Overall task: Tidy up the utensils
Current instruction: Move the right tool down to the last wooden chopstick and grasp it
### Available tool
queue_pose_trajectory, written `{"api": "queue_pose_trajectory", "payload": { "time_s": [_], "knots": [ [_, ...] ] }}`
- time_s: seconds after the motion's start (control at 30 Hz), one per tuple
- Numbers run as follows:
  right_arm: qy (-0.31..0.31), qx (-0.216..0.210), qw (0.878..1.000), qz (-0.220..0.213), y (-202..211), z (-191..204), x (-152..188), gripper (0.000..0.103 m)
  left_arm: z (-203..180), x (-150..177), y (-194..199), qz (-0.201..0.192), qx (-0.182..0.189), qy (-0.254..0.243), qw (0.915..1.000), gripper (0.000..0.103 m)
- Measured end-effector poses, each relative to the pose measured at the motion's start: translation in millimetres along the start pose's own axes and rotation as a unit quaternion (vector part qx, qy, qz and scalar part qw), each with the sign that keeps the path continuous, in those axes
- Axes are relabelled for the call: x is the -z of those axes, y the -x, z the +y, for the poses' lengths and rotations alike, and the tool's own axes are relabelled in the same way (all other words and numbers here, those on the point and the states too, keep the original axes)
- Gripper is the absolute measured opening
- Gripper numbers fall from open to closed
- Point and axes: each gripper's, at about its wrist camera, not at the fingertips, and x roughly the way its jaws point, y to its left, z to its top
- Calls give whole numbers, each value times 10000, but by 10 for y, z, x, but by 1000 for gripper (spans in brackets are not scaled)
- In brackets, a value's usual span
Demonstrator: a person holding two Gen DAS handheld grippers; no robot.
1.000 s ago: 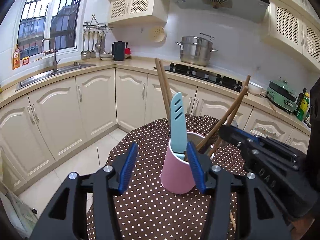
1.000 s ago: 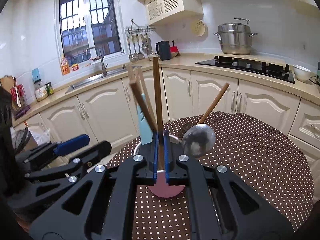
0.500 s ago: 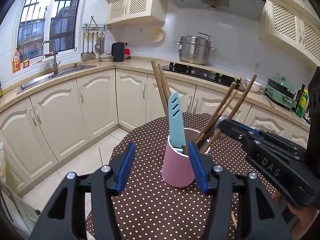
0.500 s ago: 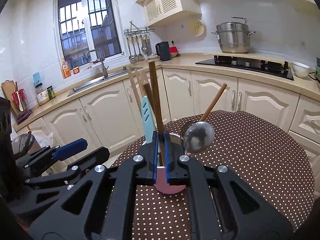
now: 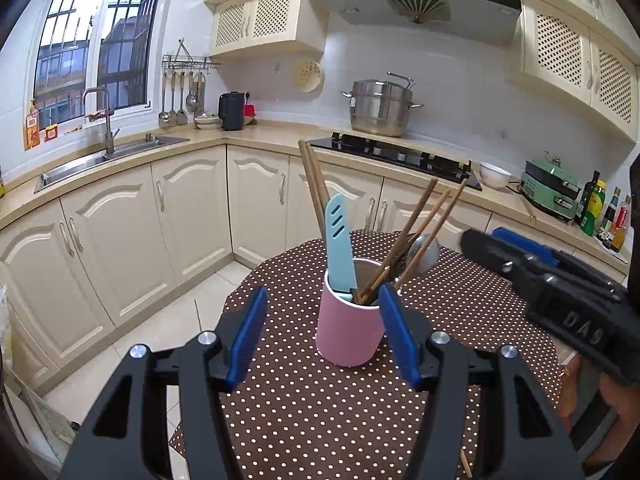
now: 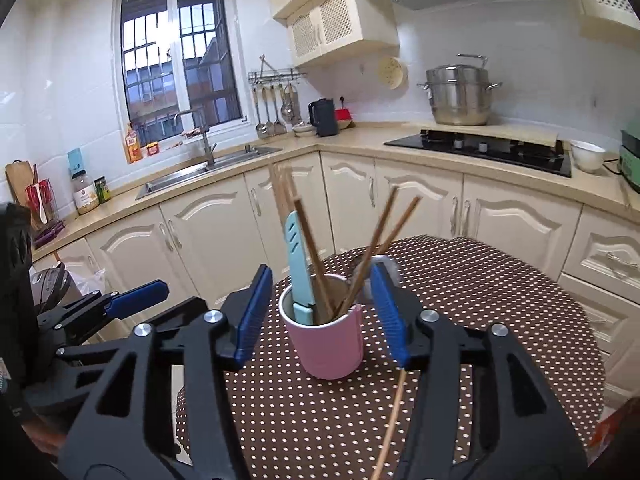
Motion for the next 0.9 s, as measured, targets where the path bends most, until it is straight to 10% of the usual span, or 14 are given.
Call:
{"api": "queue_pose_trajectory", "payload": {
  "time_s": [0.3,0.9],
  "knots": [
    [-165,328,9988,311,122,-276,132,53,-58,41,27,75,-18,-95,9999,58],
    [-541,601,9625,2588,-669,-626,905,57,30,340,-214,590,-142,-24,9982,58]
  ]
}}
